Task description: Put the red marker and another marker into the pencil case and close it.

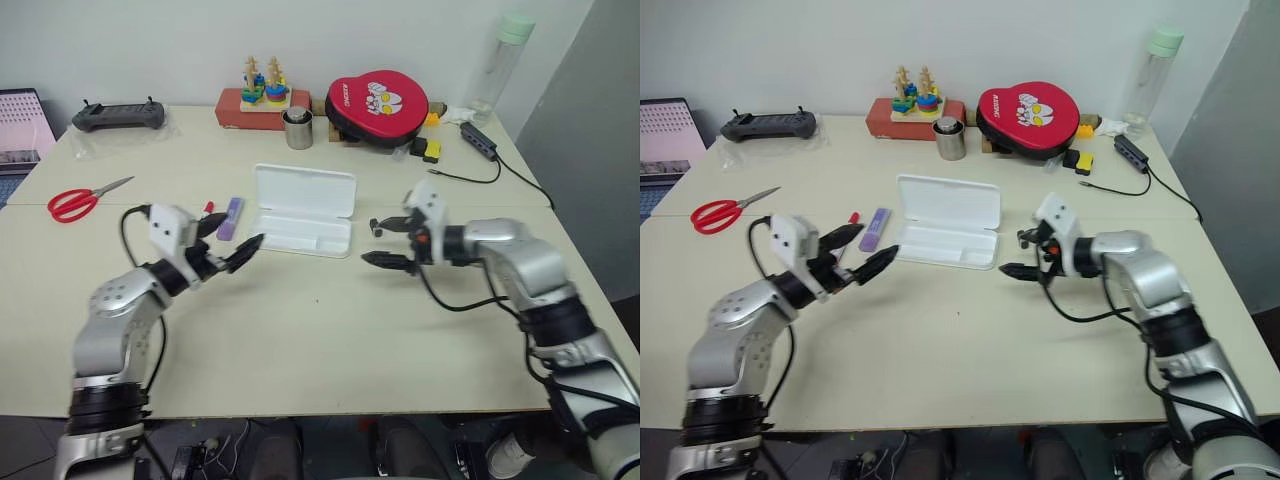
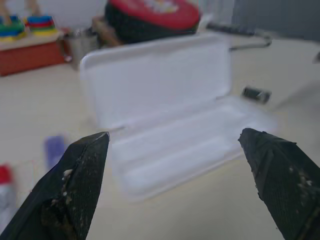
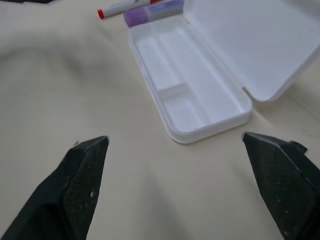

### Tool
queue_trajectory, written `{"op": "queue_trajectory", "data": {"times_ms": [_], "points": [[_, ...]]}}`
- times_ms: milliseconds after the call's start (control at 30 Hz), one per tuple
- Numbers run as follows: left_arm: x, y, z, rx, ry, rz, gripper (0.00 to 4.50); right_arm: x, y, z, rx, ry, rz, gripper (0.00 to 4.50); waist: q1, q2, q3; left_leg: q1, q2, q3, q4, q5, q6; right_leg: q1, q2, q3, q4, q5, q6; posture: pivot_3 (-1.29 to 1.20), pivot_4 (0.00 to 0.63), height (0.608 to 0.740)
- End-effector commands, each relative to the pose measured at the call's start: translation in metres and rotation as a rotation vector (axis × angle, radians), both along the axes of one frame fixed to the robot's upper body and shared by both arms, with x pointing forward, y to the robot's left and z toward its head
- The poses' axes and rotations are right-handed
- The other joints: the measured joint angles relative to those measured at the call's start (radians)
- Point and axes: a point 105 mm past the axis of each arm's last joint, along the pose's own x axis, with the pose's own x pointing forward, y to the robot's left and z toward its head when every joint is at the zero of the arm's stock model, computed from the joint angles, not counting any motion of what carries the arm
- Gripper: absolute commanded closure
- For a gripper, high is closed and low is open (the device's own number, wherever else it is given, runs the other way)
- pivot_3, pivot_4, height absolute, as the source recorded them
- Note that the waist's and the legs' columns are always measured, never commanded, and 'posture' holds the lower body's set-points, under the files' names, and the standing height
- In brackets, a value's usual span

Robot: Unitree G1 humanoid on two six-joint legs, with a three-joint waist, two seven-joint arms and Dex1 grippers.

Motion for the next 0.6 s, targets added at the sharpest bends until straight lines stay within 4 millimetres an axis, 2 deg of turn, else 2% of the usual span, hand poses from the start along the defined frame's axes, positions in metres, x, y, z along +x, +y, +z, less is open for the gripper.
{"op": "queue_trajectory", "data": {"times_ms": [33,267,367,467,600], "points": [[-0.002,-0.005,0.014,-0.024,-0.043,-0.002,0.00,0.018,0.013,-0.004,-0.044,-0.050,-0.003,0.03,-0.005,0.000,0.000,0.000,0.000,0.000,0.000,0.000,0.000,0.000,0.001,0.000,0.000,0.000,0.000,0.00,0.150,0.740],[-0.003,-0.010,0.015,-0.052,-0.043,0.009,0.00,0.028,0.050,-0.016,-0.073,-0.036,0.060,0.03,-0.005,0.000,0.000,0.000,0.000,-0.001,-0.001,0.000,0.000,0.000,0.001,-0.001,0.000,0.000,-0.001,0.00,0.150,0.740],[-0.003,-0.008,0.018,-0.067,-0.054,0.032,0.00,0.028,0.059,-0.024,-0.099,-0.021,0.069,0.58,-0.005,0.000,0.000,0.000,0.000,-0.002,-0.001,0.000,0.000,0.000,0.001,-0.001,0.001,0.001,-0.001,0.00,0.150,0.740],[-0.003,-0.008,0.019,-0.067,-0.061,0.046,0.00,0.029,0.062,-0.035,-0.153,-0.018,0.070,1.53,-0.002,0.000,0.000,0.000,0.000,-0.002,-0.001,0.000,0.000,0.000,0.001,-0.002,0.001,0.001,-0.001,0.00,0.150,0.740],[-0.003,-0.006,0.020,-0.067,-0.071,0.067,0.00,0.032,0.061,-0.045,-0.204,-0.016,0.056,2.56,0.000,0.000,0.000,0.000,0.000,-0.002,-0.001,0.000,0.000,0.000,0.001,-0.002,0.001,0.001,-0.001,0.00,0.150,0.740]]}}
